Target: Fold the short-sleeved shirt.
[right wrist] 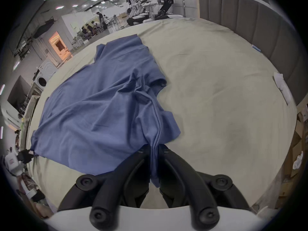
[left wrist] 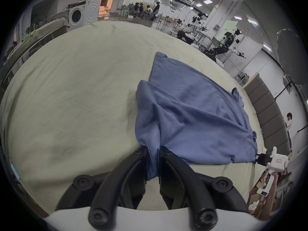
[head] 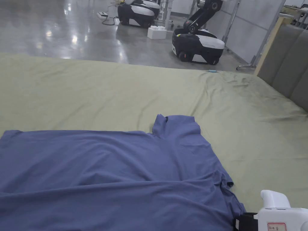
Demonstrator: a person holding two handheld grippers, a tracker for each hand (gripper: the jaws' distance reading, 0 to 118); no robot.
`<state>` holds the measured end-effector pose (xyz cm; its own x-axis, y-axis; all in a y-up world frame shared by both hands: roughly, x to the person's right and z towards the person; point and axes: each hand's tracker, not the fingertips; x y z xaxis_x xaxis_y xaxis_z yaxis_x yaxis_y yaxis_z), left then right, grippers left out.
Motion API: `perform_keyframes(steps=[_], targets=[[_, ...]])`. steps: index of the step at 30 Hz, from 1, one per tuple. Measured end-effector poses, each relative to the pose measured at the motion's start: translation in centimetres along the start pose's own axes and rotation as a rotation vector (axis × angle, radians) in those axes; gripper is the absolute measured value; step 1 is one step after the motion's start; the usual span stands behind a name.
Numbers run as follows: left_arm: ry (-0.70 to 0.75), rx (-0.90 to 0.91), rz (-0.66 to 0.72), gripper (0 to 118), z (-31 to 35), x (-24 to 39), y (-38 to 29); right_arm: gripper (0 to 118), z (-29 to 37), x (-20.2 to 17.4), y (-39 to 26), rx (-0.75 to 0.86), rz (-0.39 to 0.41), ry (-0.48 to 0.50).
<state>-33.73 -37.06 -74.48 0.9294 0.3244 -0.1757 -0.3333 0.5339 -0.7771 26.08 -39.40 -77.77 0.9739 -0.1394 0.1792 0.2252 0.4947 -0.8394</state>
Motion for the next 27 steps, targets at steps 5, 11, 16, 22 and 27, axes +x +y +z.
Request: perform_keyframes(steps=[5,11,16,22,27], targets=[[-0.05,0.042,0.02,13,2.0,0.2,0.3,12,2.1,-0.3,0.1,0.007,0.057,-0.012],[-0.125,0.116,0.054,12,8.0,0.7,-0.7,12,7.7,0.1,-0.8,0.055,0.09,-0.023],[-0.02,0.091,0.037,12,10.2,-0.2,-4.2,12,10.8,1.1,-3.9,0.037,0.088,-0.094],[0.045,-0.038,0.13,12,7.8,-3.7,-8.3,11,10.1,3.5,-7.8,-0.062,-0.012,-0.136],[0.039,-0.054,0.134,12,5.4,-5.1,-9.1,11,8.1,4.4,-9.4,-0.098,-0.001,-0.249]])
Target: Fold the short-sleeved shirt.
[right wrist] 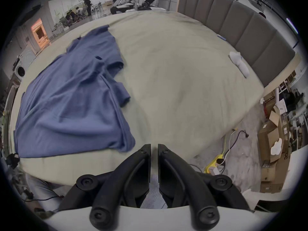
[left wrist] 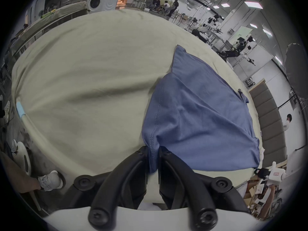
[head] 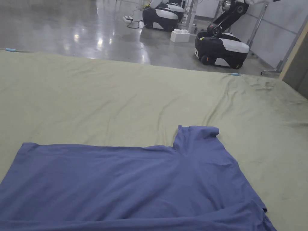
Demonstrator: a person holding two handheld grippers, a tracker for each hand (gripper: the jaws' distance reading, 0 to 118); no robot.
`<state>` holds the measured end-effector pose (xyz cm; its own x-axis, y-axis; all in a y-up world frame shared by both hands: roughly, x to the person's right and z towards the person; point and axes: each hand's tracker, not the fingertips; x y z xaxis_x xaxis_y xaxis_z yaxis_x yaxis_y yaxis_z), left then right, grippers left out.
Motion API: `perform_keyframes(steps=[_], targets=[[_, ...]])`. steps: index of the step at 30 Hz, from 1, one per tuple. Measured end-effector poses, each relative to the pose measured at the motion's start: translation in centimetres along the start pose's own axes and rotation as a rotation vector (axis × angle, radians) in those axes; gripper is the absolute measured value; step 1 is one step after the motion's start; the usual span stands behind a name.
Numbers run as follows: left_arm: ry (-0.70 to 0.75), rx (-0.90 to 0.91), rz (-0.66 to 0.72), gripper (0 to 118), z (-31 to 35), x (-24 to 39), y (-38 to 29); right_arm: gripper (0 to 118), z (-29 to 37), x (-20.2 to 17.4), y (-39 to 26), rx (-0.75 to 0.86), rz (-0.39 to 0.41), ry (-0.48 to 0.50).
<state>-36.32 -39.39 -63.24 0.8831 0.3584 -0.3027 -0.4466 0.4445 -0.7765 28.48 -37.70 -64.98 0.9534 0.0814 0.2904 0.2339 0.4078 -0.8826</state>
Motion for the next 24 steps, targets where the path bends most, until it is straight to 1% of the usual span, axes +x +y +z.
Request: perform_keyframes(steps=[1,2,3,4,5,6,7,8,9,10,11,12,13,14,16,18,21,24], targets=[[-0.02,0.007,0.02,12,0.4,-0.1,0.2,11,0.3,0.4,-0.2,-0.002,-0.074,0.054],[-0.036,0.014,0.041,12,0.8,-0.2,0.3,11,0.5,1.0,-0.2,0.013,-0.119,0.095],[-0.048,0.026,0.072,15,1.5,-0.3,0.3,11,1.6,1.2,-0.3,0.051,-0.148,0.158],[-0.048,0.047,0.084,20,2.5,-0.3,0.2,12,3.3,1.0,-0.5,0.132,-0.141,0.236],[-0.037,0.075,0.08,28,3.7,0.1,0.2,12,4.5,0.6,-0.6,0.183,-0.119,0.29],[-0.002,0.132,0.051,49,5.1,0.7,0.3,12,5.8,0.0,-0.7,0.23,-0.094,0.342],[0.033,0.176,-0.003,76,6.3,1.6,0.5,12,6.5,-0.9,-0.5,0.245,-0.072,0.381],[0.055,0.205,-0.047,91,7.2,2.3,0.8,12,6.8,-1.8,-0.3,0.236,-0.041,0.413],[0.057,0.247,-0.098,90,8.3,3.3,1.1,12,6.6,-3.1,0.0,0.203,-0.011,0.443],[0.046,0.271,-0.129,89,9.0,4.2,1.7,12,6.1,-4.1,0.3,0.172,0.002,0.462],[0.013,0.306,-0.146,77,9.6,4.7,2.1,12,5.6,-5.0,0.5,0.156,0.004,0.476],[-0.04,0.32,-0.147,25,9.9,5.3,2.8,12,5.0,-6.1,0.6,0.151,0.02,0.49],[-0.069,0.299,-0.123,0,9.4,4.7,3.5,12,4.4,-7.0,0.6,0.154,0.053,0.507],[-0.108,0.317,-0.114,0,9.0,4.8,4.1,12,3.8,-7.9,0.9,0.132,0.085,0.498],[-0.194,0.262,-0.112,0,7.3,5.1,6.0,12,3.1,-9.3,1.2,0.095,0.133,0.483],[-0.184,0.248,-0.128,0,5.3,6.0,8.4,12,2.6,-9.8,1.6,0.081,0.143,0.496],[-0.184,0.197,-0.152,0,0.8,7.3,14.2,12,2.6,-10.0,2.8,0.075,0.133,0.495],[-0.173,0.169,-0.168,0,-5.8,7.8,20.8,12,2.9,-9.9,4.2,0.086,0.105,0.473]])
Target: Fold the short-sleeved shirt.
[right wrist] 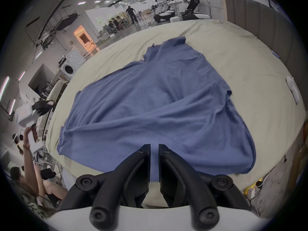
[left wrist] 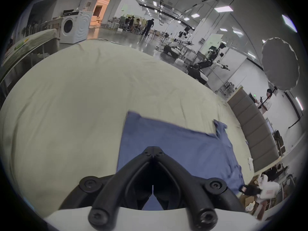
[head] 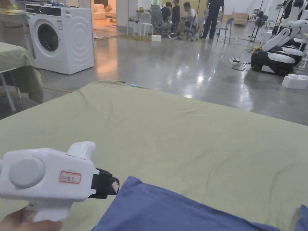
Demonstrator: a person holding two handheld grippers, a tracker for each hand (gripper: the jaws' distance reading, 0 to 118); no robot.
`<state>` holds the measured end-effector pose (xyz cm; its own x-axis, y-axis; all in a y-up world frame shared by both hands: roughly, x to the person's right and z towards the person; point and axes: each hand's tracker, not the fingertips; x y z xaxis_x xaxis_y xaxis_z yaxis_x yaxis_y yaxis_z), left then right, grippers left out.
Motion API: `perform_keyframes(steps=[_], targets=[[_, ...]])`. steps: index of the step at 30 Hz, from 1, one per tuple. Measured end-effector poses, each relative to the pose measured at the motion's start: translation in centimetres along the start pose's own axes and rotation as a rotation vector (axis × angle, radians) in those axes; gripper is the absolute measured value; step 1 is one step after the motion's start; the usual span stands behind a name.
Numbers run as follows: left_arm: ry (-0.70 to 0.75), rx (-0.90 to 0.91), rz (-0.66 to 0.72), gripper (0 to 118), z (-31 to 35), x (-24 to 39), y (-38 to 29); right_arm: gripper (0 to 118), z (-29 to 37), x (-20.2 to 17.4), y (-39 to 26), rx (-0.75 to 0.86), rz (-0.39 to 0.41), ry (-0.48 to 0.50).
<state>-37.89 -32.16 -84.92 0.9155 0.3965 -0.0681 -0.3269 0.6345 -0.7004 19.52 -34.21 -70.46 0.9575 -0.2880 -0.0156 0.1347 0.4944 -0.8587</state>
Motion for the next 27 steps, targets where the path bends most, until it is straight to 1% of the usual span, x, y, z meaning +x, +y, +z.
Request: perform_keyframes(steps=[1,3,6,8,9,11,12,13,14,15,16,17,22,25,26,27], targets=[[0.021,-0.011,0.023,1,-2.5,-0.6,1.5,12,0.1,0.1,0.4,0.004,-0.004,-0.01],[0.053,-0.048,0.078,18,-7.2,-2.3,3.9,12,0.3,0.0,1.2,0.01,-0.011,-0.044],[0.04,-0.121,0.079,19,-11.5,-3.5,5.1,12,0.5,0.2,2.1,0.01,-0.023,-0.072],[0.056,-0.157,0.037,26,-13.2,-3.3,4.9,12,0.3,0.5,2.7,0.008,-0.033,-0.08],[0.052,-0.173,-0.004,41,-13.6,-2.5,4.5,12,0.1,0.6,3.0,0.005,-0.035,-0.081],[0.04,-0.221,-0.038,82,-14.7,-2.0,3.8,12,-0.3,0.6,3.5,-0.004,-0.033,-0.091],[0.017,-0.216,-0.041,83,-14.8,-1.7,3.5,12,-0.6,0.5,3.7,-0.011,-0.028,-0.099],[0.056,-0.203,-0.082,82,-14.4,-0.8,3.2,12,-0.7,0.5,3.9,-0.012,-0.021,-0.101],[0.064,-0.191,-0.106,80,-14.1,-0.6,3.0,12,-0.8,0.4,4.1,-0.014,-0.016,-0.1],[0.041,-0.203,-0.082,57,-13.7,-0.7,2.9,12,-1.0,0.4,4.4,-0.021,-0.01,-0.097],[0.038,-0.238,-0.057,11,-13.6,-0.8,3.0,12,-1.1,0.4,4.8,-0.02,-0.005,-0.09],[0.085,-0.264,-0.04,1,-13.6,-0.3,2.8,12,-1.1,0.4,5.1,-0.017,0.0,-0.082],[0.059,-0.232,0.002,1,-13.2,-0.8,2.5,12,-1.2,0.8,8.5,0.031,0.024,-0.078],[0.062,-0.231,0.015,1,-13.5,-0.6,2.3,13,-1.8,2.1,12.1,0.11,0.019,-0.127],[0.066,-0.229,0.005,1,-13.5,-0.4,2.1,19,-2.3,2.8,13.5,0.146,0.012,-0.151],[0.074,-0.225,-0.014,1,-13.4,-0.3,2.0,44,-3.1,3.6,15.1,0.167,-0.003,-0.183]])
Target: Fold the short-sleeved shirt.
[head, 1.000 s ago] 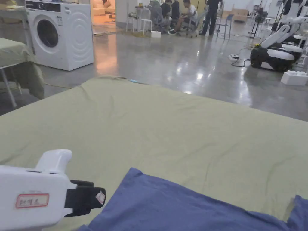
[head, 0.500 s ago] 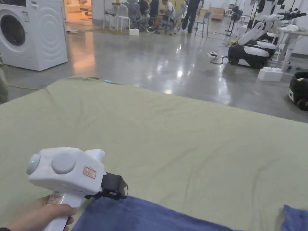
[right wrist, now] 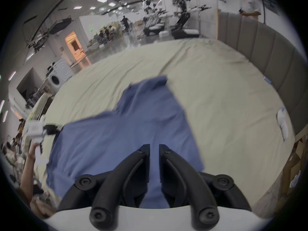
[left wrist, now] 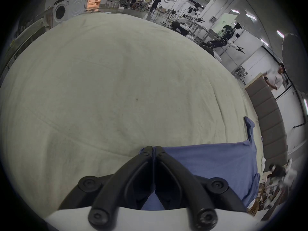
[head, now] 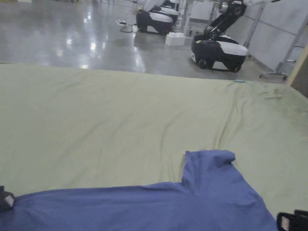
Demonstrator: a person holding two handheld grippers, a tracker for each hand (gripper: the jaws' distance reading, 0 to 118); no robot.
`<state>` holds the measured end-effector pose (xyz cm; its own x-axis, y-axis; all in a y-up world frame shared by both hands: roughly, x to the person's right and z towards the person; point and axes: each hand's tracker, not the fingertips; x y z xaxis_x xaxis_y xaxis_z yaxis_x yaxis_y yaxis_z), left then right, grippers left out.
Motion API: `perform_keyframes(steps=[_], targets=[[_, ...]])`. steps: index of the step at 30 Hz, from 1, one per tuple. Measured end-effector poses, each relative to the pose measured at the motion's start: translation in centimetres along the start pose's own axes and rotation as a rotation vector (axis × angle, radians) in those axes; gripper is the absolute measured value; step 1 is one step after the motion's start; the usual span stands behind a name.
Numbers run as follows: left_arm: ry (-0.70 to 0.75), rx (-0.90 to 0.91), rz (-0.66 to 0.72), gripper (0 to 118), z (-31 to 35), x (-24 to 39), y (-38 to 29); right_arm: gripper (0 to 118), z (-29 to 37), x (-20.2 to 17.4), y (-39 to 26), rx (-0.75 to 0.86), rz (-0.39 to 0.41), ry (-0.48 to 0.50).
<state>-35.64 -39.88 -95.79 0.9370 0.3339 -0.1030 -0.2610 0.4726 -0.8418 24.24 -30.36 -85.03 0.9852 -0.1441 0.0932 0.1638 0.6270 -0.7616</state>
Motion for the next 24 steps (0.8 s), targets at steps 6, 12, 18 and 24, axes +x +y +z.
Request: perform_keyframes(steps=[6,12,18,24], targets=[[0.019,0.015,-0.042,1,-0.2,0.7,-0.6,98,-9.6,3.1,6.5,-0.26,-0.039,0.0],[0.011,0.003,-0.03,1,-0.2,1.0,-0.6,95,-17.8,2.9,8.7,-0.413,-0.009,-0.088],[0.054,-0.017,-0.065,1,-0.7,2.1,-0.3,5,-17.3,-0.2,9.3,-0.458,0.151,-0.084],[0.078,0.008,-0.111,1,0.9,3.2,-0.6,5,-15.3,-2.2,8.5,-0.414,0.182,-0.093]])
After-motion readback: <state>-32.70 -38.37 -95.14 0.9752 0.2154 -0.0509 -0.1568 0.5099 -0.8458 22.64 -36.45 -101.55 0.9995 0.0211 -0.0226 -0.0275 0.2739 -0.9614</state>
